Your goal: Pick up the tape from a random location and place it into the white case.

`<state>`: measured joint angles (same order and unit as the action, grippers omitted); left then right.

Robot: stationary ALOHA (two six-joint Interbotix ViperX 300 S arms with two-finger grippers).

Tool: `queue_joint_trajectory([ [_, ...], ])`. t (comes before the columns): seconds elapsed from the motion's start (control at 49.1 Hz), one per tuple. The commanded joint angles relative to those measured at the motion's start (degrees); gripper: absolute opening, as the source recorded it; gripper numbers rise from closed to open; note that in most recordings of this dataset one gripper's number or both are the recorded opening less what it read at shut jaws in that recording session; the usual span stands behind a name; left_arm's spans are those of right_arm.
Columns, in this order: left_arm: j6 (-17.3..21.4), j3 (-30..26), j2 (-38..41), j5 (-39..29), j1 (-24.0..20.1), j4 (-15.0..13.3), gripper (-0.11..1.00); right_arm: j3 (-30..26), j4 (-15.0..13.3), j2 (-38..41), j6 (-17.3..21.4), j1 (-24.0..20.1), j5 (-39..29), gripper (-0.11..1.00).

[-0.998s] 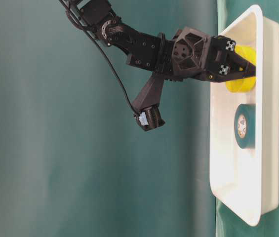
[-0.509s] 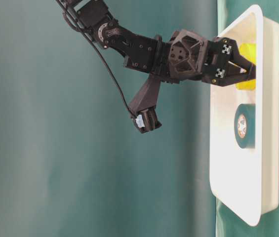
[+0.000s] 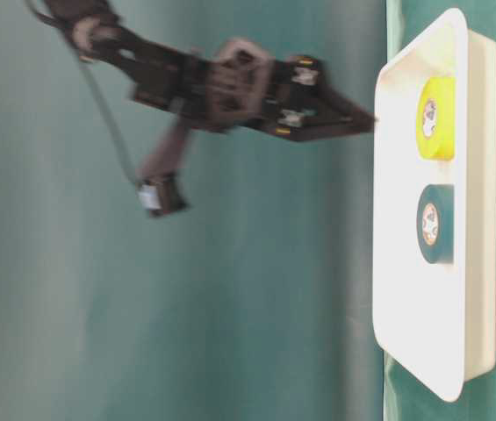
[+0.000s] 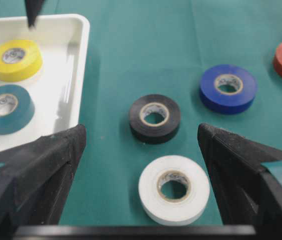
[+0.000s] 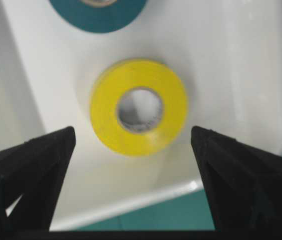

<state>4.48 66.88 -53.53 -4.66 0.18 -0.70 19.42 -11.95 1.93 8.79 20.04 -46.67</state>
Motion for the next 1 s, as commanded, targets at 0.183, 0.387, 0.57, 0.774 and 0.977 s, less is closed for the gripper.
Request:
queue_joint_trajectory([
  [0.183,-0.09,-0.62,0.35,0.53,0.09,-0.09,0.95,-2.9,-1.49,-9.58,0.09,0.18,-7.29,0.9],
  [0.387,-0.09,-0.62,0.35,0.62,0.18,-0.09,0.95,-2.29,-1.58,-11.34,0.18,0.09,-7.65,0.9],
  [0.57,-0.09,-0.7,0.35,0.62,0.09,-0.09,0.95,-2.29,-1.32,-11.34,0.26,-0.44,-7.56,0.9],
  [0.774,-0.09,-0.7,0.35,0.53,0.09,-0.09,0.95,-2.11,-1.14,-11.34,1.49,-6.5,-7.38,0.9],
  [0.977,-0.09,-0.7,0.35,0.62,0.09,-0.09,0.95,-2.11,-1.23,-11.34,4.75,-14.24,-6.33,0.9],
])
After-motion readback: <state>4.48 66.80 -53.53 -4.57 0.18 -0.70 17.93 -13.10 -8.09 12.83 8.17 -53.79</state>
